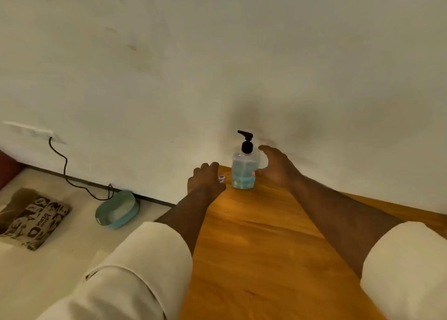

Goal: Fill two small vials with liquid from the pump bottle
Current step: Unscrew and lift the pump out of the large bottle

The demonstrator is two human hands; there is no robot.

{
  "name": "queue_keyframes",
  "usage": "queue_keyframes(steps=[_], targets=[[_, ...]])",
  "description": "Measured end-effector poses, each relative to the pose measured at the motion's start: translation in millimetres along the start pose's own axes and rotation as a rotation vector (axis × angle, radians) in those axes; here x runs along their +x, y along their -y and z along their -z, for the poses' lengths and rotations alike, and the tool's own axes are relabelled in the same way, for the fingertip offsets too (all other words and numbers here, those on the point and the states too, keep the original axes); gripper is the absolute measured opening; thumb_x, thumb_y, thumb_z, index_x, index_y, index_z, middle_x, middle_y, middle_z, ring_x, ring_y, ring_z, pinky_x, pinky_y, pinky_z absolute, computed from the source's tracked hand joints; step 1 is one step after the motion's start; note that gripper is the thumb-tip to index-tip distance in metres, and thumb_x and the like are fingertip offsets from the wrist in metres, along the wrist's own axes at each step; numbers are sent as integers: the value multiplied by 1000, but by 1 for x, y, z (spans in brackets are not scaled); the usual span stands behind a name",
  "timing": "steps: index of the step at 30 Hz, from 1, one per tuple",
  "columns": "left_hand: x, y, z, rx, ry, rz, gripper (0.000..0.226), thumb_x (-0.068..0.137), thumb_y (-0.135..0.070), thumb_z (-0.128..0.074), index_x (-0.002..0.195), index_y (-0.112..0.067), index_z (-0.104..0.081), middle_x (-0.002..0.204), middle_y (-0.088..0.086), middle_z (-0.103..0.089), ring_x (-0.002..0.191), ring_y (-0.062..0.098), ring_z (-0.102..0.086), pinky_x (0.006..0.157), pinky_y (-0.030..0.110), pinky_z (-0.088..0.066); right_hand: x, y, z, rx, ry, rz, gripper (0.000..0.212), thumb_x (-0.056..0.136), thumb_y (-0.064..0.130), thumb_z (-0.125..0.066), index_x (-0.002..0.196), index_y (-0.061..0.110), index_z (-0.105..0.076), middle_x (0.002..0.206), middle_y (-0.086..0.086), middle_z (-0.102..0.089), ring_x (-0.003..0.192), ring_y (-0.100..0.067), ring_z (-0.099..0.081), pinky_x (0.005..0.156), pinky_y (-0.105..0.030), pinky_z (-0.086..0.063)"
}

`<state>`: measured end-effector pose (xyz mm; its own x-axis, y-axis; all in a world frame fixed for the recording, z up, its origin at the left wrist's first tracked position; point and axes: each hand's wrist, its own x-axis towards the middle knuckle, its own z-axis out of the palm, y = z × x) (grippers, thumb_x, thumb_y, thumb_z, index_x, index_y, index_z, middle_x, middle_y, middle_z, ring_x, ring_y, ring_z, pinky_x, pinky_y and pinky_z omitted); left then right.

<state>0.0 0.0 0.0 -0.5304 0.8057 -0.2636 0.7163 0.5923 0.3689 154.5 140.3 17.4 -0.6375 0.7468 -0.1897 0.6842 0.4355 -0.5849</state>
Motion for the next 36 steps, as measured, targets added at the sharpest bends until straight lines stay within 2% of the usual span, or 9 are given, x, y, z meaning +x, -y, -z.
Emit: queue_keyframes(steps=[4, 8, 14, 19, 21, 24, 27, 31, 36], targets=[[18, 9, -11, -90, 54, -18, 72, 81, -35, -72, 142, -22, -37, 139, 10, -47, 126, 31, -44, 98, 45, -44, 24, -1, -12, 57, -13, 24, 79, 67, 32, -82, 135, 26, -42, 130, 0, -56, 114, -22, -56, 94, -43, -49], [30, 4, -25, -292, 20, -94, 79, 79, -27, -75, 146, -23, -34, 145, 10, -43, 131, 30, -40, 102, 44, -40, 38, -5, -24, 102, -54, 55, 50, 67, 28, -82, 110, 25, -57, 104, 6, -64, 96, -19, -63, 78, -31, -50], [28, 3, -35, -402, -7, -39, 85, 77, -24, -80, 147, -22, -31, 147, 9, -41, 133, 29, -41, 105, 42, -40, 24, -10, -14, 148, -87, 76, 74, 56, 27, -90, 121, 20, -54, 117, -1, -63, 96, -14, -56, 78, -25, -45], [-12, -9, -39, -645, -46, -97, 77, 74, -26, -82, 140, -22, -42, 137, 5, -52, 122, 21, -52, 91, 25, -42, -38, -26, 14, 157, -104, 23, 84, 59, 29, -89, 132, 19, -47, 124, -5, -59, 110, -21, -56, 90, -35, -50], [-39, -30, -48, -681, -22, -151, 80, 73, -26, -83, 141, -24, -42, 139, 3, -50, 126, 17, -47, 98, 31, -42, -79, -40, 30, 176, -108, 13, 90, 58, 28, -89, 135, 23, -44, 124, -3, -58, 111, -20, -55, 91, -36, -51], [-83, -64, -65, -670, 30, -206, 87, 71, -26, -85, 145, -25, -38, 146, 1, -43, 135, 16, -38, 108, 44, -40, -142, -62, 45, 155, -119, -12, 93, 55, 29, -89, 135, 28, -43, 121, 0, -57, 107, -16, -54, 87, -33, -52], [-134, -97, -91, -643, 95, -255, 92, 69, -29, -86, 146, -28, -35, 148, 0, -39, 136, 16, -35, 107, 46, -41, -204, -93, 55, 111, -130, -68, 88, 52, 32, -90, 129, 30, -49, 122, 3, -57, 107, -15, -55, 86, -33, -51], [-194, -131, -125, -642, 151, -285, 98, 66, -27, -88, 146, -32, -32, 149, 0, -36, 137, 16, -33, 108, 43, -39, -271, -135, 62, 95, -128, -71, 84, 50, 32, -91, 125, 29, -51, 124, 4, -55, 104, -14, -54, 83, -30, -50], [-245, -169, -154, -540, 201, -346, 103, 65, -27, -88, 148, -31, -27, 152, -2, -32, 138, 13, -28, 106, 36, -35, -331, -175, 61, 98, -151, -68, 88, 52, 32, -90, 129, 24, -49, 126, 0, -53, 110, -18, -53, 86, -36, -51]])
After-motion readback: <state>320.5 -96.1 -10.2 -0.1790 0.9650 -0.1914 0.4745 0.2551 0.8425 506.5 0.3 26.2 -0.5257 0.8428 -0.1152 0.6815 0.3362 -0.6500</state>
